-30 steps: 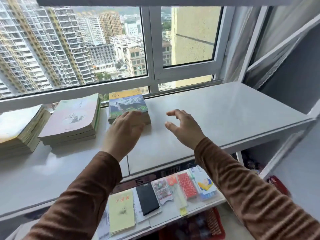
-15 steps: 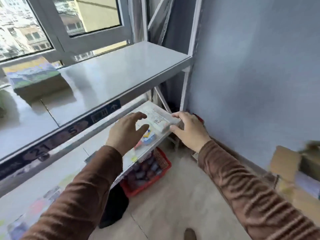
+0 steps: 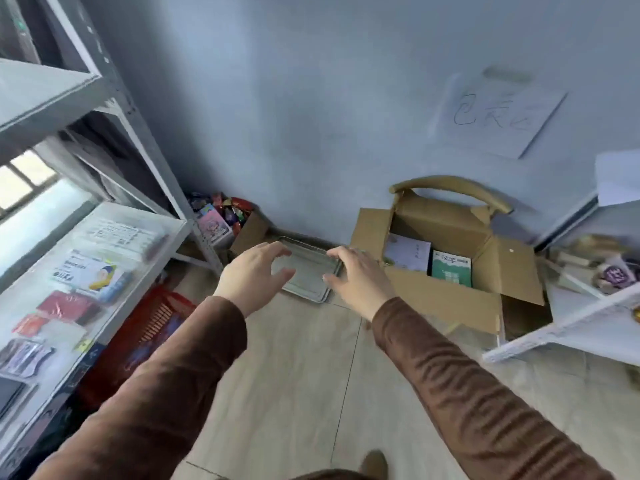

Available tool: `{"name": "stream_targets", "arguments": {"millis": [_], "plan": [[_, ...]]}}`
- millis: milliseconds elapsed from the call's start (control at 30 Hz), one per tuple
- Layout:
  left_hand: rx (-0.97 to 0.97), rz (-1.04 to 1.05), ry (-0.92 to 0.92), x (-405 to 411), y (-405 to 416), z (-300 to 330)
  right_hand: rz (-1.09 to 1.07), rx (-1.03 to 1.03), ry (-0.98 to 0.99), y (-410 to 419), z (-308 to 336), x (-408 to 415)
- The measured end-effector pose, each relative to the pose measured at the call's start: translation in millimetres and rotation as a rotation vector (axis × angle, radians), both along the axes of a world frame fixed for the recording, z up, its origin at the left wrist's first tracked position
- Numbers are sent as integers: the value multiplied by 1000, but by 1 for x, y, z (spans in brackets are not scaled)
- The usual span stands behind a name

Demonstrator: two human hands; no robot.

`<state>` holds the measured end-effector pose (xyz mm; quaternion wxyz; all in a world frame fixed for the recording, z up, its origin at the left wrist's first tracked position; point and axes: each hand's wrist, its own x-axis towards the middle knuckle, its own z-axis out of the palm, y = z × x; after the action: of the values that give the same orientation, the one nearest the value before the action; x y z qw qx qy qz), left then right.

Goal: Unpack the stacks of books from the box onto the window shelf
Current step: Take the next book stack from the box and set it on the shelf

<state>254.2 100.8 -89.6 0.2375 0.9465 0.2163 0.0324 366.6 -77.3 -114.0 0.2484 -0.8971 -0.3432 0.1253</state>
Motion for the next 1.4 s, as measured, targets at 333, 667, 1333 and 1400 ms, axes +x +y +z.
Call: {"name": "stream_targets", "arguments": {"millis": [333,667,1333,1400], "plan": [[-131,-164,129,151,-113,-64,-189,-90,115,-129,-53,128],[-262,-270,248,319,-130,-155,-358,-179,346,-149,-140,271],[-428,-67,647,475,-145,-372,-988,-19,1126,-117,-398,415],[-448,-36,645,478,-147,-385,-1032,-4,1151,-114,-415,412]]}}
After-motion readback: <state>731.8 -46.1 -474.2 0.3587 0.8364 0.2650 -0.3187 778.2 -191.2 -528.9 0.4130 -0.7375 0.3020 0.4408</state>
